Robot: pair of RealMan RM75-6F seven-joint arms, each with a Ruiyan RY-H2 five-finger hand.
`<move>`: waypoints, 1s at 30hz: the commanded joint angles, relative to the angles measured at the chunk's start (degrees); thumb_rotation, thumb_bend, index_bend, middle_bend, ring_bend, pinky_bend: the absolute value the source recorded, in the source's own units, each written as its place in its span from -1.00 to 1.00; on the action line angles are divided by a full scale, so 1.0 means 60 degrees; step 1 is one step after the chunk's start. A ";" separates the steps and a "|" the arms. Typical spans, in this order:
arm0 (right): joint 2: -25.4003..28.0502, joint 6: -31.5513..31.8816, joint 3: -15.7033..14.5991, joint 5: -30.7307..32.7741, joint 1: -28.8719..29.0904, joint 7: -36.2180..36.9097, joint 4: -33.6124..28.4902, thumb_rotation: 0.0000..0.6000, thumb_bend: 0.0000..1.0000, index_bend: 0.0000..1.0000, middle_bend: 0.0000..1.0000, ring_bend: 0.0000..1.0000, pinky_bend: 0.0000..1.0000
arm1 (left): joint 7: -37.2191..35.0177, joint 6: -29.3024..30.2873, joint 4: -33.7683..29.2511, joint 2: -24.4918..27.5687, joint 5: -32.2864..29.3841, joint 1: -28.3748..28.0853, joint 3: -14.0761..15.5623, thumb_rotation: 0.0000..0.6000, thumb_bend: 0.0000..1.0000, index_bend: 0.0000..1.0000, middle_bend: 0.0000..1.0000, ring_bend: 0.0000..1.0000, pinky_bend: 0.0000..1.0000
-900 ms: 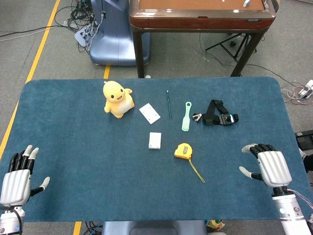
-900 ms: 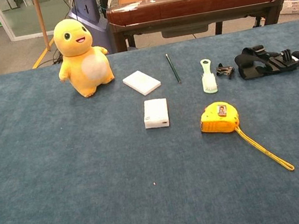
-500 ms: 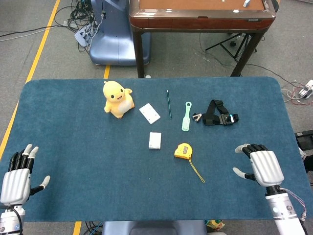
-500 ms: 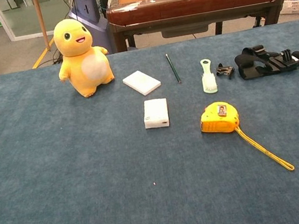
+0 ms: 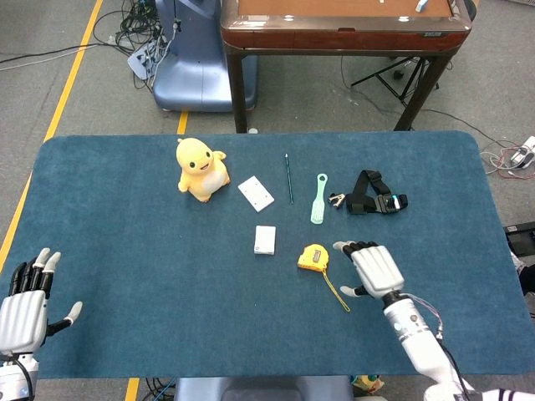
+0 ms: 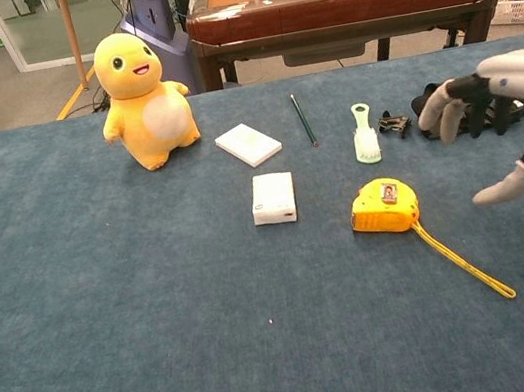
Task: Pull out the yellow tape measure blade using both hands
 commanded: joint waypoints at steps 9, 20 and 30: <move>-0.1675 -0.0799 0.0490 0.1965 0.1593 -0.1260 0.1852 1.00 -0.72 -0.50 -0.37 -0.34 -0.29 | -0.0157 0.0080 0.0006 0.0090 0.0064 0.0120 -0.0017 1.00 -0.54 -0.90 -1.00 -1.00 -1.00; -0.2448 -0.1095 0.0395 0.3027 0.2356 -0.1551 0.2996 1.00 -0.72 -0.50 -0.37 -0.34 -0.29 | -0.0218 -0.0010 0.0037 0.0096 0.0034 0.0146 -0.0048 1.00 -0.54 -0.90 -1.00 -1.00 -1.00; -0.2834 -0.1325 0.0387 0.3509 0.2823 -0.1461 0.3690 1.00 -0.71 -0.50 -0.37 -0.34 -0.29 | -0.0197 -0.0080 0.0076 0.0056 -0.0004 0.0138 -0.0092 1.00 -0.54 -0.90 -1.00 -1.00 -1.00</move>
